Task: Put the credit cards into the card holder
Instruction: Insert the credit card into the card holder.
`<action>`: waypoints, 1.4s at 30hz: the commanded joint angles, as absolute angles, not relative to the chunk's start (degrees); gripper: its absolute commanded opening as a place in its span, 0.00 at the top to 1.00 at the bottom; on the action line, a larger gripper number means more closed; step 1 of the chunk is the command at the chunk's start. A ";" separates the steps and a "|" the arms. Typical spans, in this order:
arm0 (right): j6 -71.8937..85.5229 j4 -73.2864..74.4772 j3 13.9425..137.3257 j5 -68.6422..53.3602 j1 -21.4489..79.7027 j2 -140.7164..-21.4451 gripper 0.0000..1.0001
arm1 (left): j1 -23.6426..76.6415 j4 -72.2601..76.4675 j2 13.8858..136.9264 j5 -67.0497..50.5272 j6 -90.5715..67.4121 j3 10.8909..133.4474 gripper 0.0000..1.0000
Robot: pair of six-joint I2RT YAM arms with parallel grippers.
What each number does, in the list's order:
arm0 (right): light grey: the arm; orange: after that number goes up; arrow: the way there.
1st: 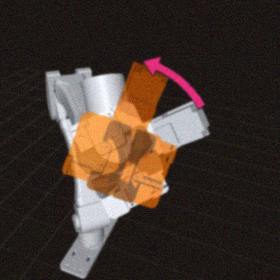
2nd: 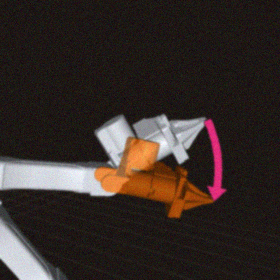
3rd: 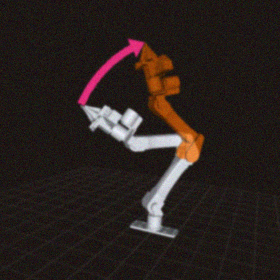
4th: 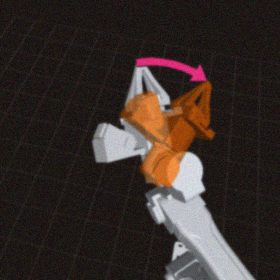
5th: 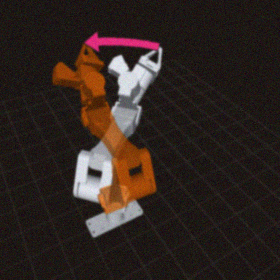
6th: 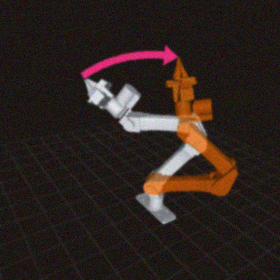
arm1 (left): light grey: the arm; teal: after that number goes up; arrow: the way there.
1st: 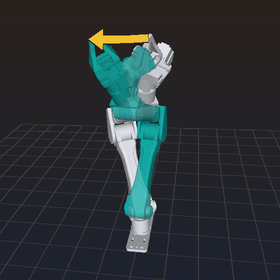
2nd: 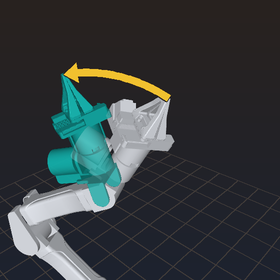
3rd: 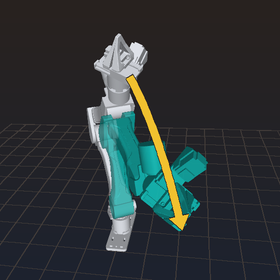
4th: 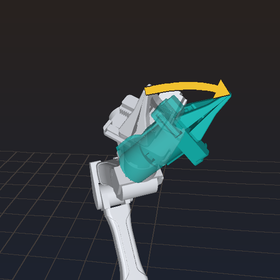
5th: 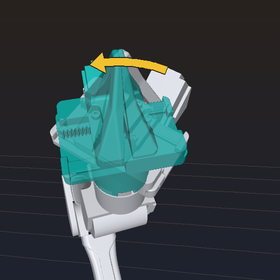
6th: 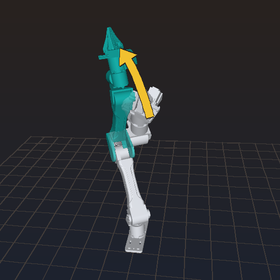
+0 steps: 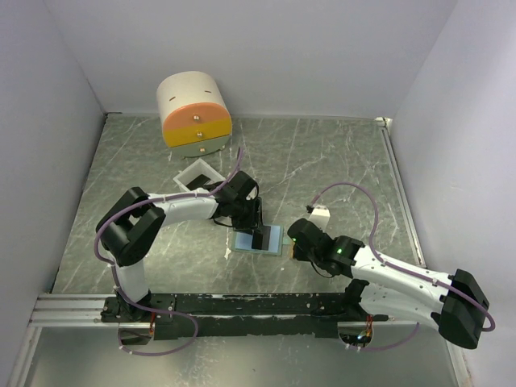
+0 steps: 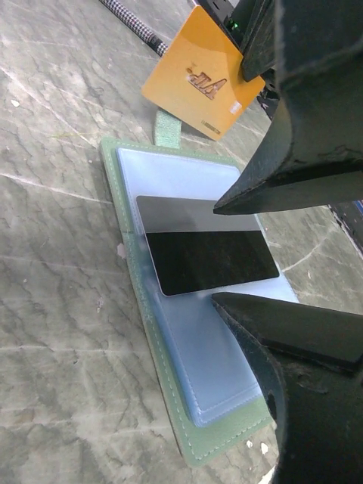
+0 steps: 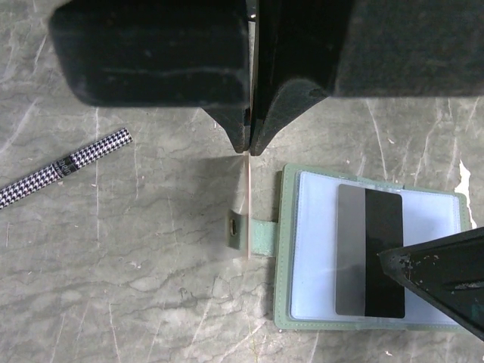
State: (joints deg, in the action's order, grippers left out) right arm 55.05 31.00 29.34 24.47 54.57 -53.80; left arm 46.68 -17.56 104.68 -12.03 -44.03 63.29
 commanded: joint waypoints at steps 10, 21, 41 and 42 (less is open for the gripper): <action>55.14 30.36 28.47 23.93 54.67 -53.61 1.00 | 47.06 -13.10 105.51 -16.46 -46.94 62.08 0.47; 55.12 30.22 28.47 23.82 54.72 -53.72 1.00 | 47.20 -10.35 106.31 -18.56 -47.79 62.01 0.48; 55.28 29.71 27.87 23.66 54.68 -53.88 1.00 | 48.69 -4.94 107.30 -21.85 -51.55 60.70 0.51; 55.28 29.70 27.82 23.65 54.67 -53.89 1.00 | 48.78 -4.55 107.31 -21.99 -51.85 60.47 0.51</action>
